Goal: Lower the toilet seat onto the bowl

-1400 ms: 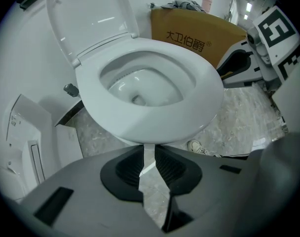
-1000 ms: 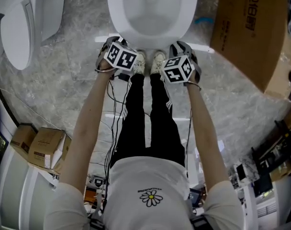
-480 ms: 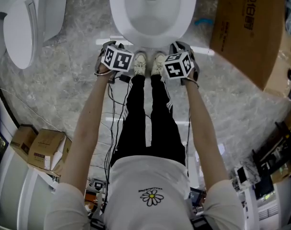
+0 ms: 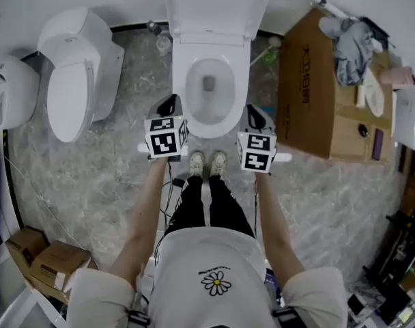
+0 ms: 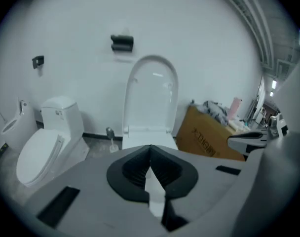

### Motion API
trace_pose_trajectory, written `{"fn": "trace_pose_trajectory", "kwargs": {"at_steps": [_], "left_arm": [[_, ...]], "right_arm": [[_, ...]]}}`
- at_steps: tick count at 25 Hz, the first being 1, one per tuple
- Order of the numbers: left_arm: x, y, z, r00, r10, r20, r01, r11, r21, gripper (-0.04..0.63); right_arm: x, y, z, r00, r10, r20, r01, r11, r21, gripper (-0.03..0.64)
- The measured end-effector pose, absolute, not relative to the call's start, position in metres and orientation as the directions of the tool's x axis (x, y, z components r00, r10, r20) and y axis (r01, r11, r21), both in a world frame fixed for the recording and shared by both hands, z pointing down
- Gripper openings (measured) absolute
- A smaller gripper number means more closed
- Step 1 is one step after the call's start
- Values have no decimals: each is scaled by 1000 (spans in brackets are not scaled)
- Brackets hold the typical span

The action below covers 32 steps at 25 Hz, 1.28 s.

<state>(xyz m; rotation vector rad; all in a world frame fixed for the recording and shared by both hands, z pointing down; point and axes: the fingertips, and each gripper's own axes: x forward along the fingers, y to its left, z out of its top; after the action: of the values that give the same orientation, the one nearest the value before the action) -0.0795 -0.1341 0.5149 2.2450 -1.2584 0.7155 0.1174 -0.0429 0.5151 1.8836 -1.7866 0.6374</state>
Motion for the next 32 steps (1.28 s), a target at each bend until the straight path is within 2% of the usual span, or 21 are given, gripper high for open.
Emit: {"fn": "trace_pose_trajectory", "kwargs": {"at_steps": [5,8,11,15,19,32], "left_arm": [[-73,-110,328,496,-816,297,-866,-489,102,23],[-80,-88,242,505,-855,114,-863,-500,78,23],[-87,-66,196,519,-855,5,-854,-518,48,23],[-95,-52,194,507,-861,-19,-862,-507,-32,23],[-106,-44,204,483,-876,-22,-875,-483,38,23],[-100,-62,217,490,-871,31,-872,-489,16,23]], "right_arm": [[108,-36,345,79,-938,339,-997,-66,49,35],[98,-23,264,80,-983,163,-995,-69,71,34],[89,-5,216,56,-998,40,-993,-51,102,34],[83,16,203,61,-998,-13,-989,-62,136,31],[82,22,217,77,-997,21,-989,-74,129,29],[90,26,231,95,-994,57,-988,-87,125,29]]}}
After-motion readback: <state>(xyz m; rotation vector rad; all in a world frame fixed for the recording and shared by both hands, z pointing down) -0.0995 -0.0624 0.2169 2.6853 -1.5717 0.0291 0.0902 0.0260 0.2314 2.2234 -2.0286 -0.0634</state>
